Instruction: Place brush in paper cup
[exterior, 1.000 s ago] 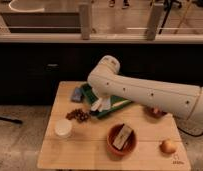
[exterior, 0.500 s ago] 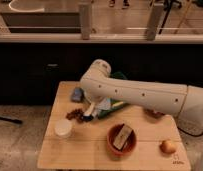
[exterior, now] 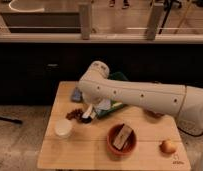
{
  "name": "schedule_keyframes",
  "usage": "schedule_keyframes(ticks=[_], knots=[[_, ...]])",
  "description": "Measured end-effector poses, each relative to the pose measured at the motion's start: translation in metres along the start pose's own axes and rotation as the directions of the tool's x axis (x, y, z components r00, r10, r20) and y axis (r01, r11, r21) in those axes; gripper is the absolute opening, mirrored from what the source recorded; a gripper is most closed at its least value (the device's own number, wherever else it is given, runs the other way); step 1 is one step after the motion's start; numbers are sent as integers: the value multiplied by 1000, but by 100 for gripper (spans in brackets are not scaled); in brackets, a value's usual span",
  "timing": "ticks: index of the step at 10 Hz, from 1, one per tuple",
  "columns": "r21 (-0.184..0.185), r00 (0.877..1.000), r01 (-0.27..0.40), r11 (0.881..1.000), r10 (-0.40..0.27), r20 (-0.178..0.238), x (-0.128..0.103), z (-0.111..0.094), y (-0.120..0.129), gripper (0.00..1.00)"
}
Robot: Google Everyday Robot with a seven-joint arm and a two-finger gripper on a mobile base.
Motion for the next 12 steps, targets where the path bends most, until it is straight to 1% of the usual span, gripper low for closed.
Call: schedule_keyframes(ticks=[3,4,6,8,9,11,12], knots=[[0,1000,0,1000,0,-1,1,0,0,0],[1,1000,9,1000,-9,-2,2,-1,-3,0],[11,999,52,999,-52,-4,6,-7,-25,0],[21,995,98,995,-98,3,8,-8,-49,0],[30,993,121,992,-121,11,6,-7,-62,0],[38,986,161,986,-163,35,0,-4,-79,0],[47,981,185,982,-188,51,-9,-3,-90,0]])
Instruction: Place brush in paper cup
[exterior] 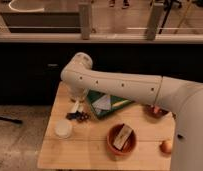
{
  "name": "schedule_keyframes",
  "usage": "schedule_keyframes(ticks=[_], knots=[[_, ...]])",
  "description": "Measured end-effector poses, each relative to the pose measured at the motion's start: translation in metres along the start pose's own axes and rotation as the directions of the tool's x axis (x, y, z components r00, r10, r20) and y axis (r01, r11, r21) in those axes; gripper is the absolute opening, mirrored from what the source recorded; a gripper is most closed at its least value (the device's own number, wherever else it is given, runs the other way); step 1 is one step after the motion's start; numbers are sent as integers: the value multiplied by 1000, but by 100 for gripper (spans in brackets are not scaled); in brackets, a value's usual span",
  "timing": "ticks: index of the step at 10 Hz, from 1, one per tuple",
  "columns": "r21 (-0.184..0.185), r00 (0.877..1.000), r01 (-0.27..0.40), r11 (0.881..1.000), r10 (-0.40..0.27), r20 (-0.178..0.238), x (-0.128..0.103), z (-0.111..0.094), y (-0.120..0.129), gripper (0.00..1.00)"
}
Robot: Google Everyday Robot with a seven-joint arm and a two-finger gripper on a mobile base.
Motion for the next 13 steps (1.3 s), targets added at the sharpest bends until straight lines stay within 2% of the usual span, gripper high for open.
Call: schedule_keyframes(ticks=[2,4,7,13], knots=[[20,998,51,998,-52,34,-18,3,-26,0],[32,995,86,996,-88,51,-26,5,-39,0],[48,984,149,988,-153,93,-48,8,-59,0],[48,983,147,988,-151,101,-51,8,-61,0]])
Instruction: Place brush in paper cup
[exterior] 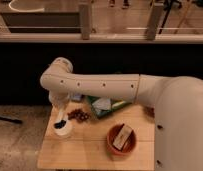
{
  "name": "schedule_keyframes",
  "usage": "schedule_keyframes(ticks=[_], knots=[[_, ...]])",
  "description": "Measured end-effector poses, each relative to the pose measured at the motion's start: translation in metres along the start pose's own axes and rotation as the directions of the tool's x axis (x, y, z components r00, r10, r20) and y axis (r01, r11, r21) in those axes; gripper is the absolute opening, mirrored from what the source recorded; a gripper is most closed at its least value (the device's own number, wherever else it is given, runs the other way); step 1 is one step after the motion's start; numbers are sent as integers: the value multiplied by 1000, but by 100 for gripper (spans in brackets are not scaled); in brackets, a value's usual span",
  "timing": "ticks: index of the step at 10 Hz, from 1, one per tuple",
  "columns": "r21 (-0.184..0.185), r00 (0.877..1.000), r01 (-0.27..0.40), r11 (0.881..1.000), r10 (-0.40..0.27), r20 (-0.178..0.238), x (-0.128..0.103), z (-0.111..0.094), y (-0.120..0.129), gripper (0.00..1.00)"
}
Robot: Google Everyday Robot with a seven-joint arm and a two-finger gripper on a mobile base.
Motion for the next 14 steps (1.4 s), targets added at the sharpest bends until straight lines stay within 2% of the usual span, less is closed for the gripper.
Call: schedule_keyframes(ticks=[7,10,14], knots=[[-2,999,29,1000,-29,15,-11,5,-5,0],[-2,998,55,998,-55,35,-24,13,-13,0],[-5,995,77,997,-76,66,-54,21,-25,0]])
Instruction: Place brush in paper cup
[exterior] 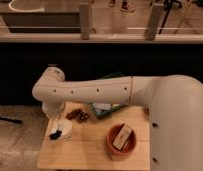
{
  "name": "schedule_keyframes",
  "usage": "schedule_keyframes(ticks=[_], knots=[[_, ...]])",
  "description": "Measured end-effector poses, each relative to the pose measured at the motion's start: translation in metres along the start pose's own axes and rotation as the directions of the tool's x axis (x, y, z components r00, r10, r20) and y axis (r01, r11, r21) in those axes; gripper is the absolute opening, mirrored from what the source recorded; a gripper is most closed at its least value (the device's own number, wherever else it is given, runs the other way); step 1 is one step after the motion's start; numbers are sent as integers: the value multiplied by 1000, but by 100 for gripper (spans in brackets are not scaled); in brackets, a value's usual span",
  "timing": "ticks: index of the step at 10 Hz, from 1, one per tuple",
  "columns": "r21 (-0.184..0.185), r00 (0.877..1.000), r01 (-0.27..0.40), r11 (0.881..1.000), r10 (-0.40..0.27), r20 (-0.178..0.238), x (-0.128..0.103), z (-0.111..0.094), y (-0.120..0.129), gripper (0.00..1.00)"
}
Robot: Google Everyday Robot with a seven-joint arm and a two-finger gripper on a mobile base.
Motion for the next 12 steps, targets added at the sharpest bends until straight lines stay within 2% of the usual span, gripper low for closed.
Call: schedule_keyframes(ticks=[5,12], knots=[[-30,999,-13,999,15,44,-20,3,4,0],[-74,995,-62,995,67,77,-29,8,29,0]])
